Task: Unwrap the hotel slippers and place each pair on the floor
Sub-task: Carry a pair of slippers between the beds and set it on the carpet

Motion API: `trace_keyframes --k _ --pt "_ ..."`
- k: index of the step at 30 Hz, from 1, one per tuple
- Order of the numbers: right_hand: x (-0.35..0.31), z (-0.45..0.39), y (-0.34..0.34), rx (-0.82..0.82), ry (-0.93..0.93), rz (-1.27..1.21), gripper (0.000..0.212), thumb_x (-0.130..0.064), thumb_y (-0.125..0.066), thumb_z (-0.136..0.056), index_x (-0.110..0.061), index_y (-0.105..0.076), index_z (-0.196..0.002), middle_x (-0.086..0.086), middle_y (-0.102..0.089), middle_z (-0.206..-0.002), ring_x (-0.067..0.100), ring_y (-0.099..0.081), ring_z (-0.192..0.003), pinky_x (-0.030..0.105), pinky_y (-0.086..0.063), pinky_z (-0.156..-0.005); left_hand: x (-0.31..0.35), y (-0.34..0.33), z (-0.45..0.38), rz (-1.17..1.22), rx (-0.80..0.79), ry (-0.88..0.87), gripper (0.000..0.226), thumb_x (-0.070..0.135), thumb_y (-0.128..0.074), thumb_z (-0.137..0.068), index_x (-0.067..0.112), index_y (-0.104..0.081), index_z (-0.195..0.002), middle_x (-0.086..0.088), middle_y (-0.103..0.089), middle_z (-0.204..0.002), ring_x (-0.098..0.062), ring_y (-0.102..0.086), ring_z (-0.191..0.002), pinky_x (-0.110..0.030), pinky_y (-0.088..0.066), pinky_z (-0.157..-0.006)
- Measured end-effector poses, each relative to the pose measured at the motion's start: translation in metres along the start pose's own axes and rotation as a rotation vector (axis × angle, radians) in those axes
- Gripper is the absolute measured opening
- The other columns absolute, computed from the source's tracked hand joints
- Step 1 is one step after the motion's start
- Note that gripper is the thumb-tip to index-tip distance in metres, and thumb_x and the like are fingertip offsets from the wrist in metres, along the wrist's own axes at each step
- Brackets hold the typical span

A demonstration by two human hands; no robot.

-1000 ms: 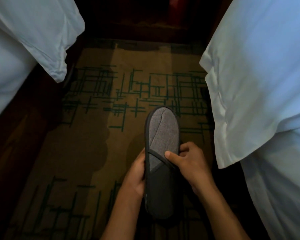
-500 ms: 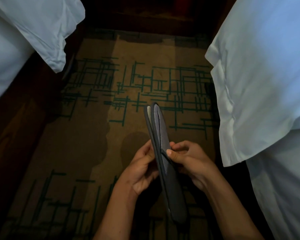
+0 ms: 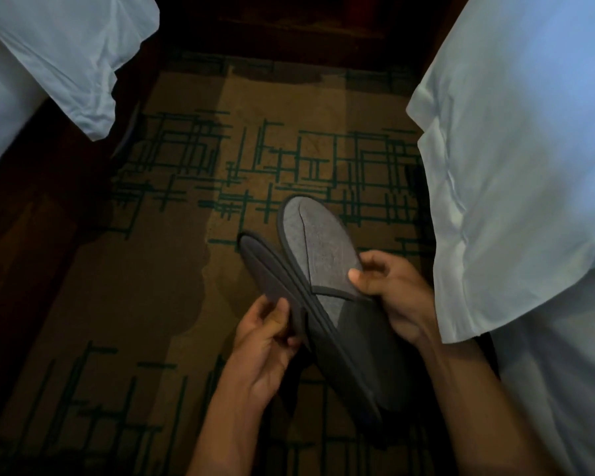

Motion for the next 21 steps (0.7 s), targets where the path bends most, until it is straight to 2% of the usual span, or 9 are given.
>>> trace_keyframes --k 3,6,9,11,14,16,18,20,21 --pt "-0.032 -0.028 0.008 -0.064 0.085 0.147 0.016 0.002 -0.064 -0.087 -0.013 -0.065 -0.089 0.002 -0.072 -0.082 0.015 -0.069 -0.079 0.029 -0.053 -0.074 -0.011 0.032 0.008 0.023 0.188 -0.031 0.009 0.007 -0.057 -0.093 0.013 -0.060 -0.099 -0.006 -0.065 -0.088 -0.014 -0.061 -0.068 -0.020 -0.048 -0.048" --pt "-0.050 -0.061 0.003 -0.087 0.135 0.255 0.018 0.003 -0.064 -0.088 -0.014 -0.062 -0.082 0.003 -0.070 -0.075 0.015 -0.066 -0.071 0.030 -0.052 -0.075 -0.025 0.057 0.022 -0.003 0.432 -0.087 0.011 0.005 -0.061 -0.093 0.015 -0.060 -0.088 -0.005 -0.066 -0.089 -0.017 -0.061 -0.077 -0.029 -0.048 -0.061" --pt "-0.056 -0.093 -0.011 -0.073 0.182 0.456 0.010 -0.002 -0.069 -0.086 -0.010 -0.065 -0.090 0.007 -0.064 -0.080 0.017 -0.060 -0.075 0.031 -0.047 -0.077 -0.039 0.069 0.038 -0.008 0.613 -0.110 0.010 0.005 -0.063 -0.092 0.012 -0.061 -0.099 -0.006 -0.069 -0.093 -0.022 -0.065 -0.088 -0.036 -0.053 -0.074" --pt "-0.056 -0.109 -0.027 -0.088 0.210 0.617 0.018 -0.006 -0.073 -0.085 -0.007 -0.067 -0.102 0.007 -0.064 -0.085 0.016 -0.058 -0.078 0.029 -0.046 -0.076 -0.045 0.071 0.043 -0.023 0.683 -0.123 0.013 0.006 -0.063 -0.093 0.008 -0.060 -0.105 -0.008 -0.069 -0.093 -0.023 -0.066 -0.092 -0.038 -0.053 -0.081" --pt "-0.046 -0.123 -0.047 -0.118 0.223 0.845 0.032 -0.013 -0.077 -0.082 -0.009 -0.066 -0.112 0.010 -0.063 -0.098 0.019 -0.059 -0.092 0.026 -0.043 -0.079 -0.051 0.067 0.047 -0.051 0.753 -0.136 0.014 0.006 -0.063 -0.093 0.006 -0.058 -0.106 -0.012 -0.069 -0.091 -0.025 -0.067 -0.091 -0.039 -0.056 -0.081" --pt "-0.038 -0.126 -0.055 -0.120 0.240 0.949 0.035 -0.014 -0.076 -0.083 -0.009 -0.065 -0.115 0.006 -0.059 -0.098 0.019 -0.058 -0.093 0.024 -0.040 -0.077 -0.053 0.069 0.048 -0.091 0.788 -0.125 0.020 0.009 -0.065 -0.092 0.001 -0.057 -0.109 -0.014 -0.069 -0.092 -0.025 -0.068 -0.089 -0.036 -0.058 -0.074" --pt "-0.034 -0.126 -0.057 -0.082 0.271 0.988 0.035 -0.017 -0.077 -0.082 -0.011 -0.066 -0.115 0.005 -0.060 -0.096 0.019 -0.059 -0.092 0.025 -0.040 -0.076 -0.052 0.070 0.048 -0.175 0.800 -0.105 0.017 0.015 -0.067 -0.091 0.000 -0.060 -0.091 -0.016 -0.070 -0.084 -0.027 -0.070 -0.075 -0.032 -0.057 -0.062" --pt "-0.033 -0.124 -0.056 -0.025 0.305 1.022 0.034 -0.019 -0.077 -0.082 -0.012 -0.067 -0.114 0.007 -0.065 -0.100 0.021 -0.061 -0.094 0.025 -0.041 -0.076 -0.055 0.072 0.047 -0.264 0.795 -0.057 0.026 0.022 -0.070 -0.089 0.003 -0.060 -0.075 -0.017 -0.071 -0.075 -0.030 -0.071 -0.065 -0.033 -0.058 -0.059" --pt "-0.033 -0.123 -0.058 -0.008 0.327 1.051 0.033 -0.019 -0.076 -0.082 -0.012 -0.066 -0.113 0.009 -0.067 -0.104 0.023 -0.062 -0.098 0.025 -0.040 -0.076 -0.059 0.072 0.046 -0.275 0.780 -0.030 0.027 0.022 -0.070 -0.089 0.003 -0.061 -0.073 -0.018 -0.071 -0.073 -0.032 -0.071 -0.065 -0.033 -0.058 -0.059"
Point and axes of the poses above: each hand's wrist, its own z-axis away from the middle knuckle, its own y-axis out of the back of the hand, x = y × z, the point moved 10 cm from there along -z, towards the middle knuckle
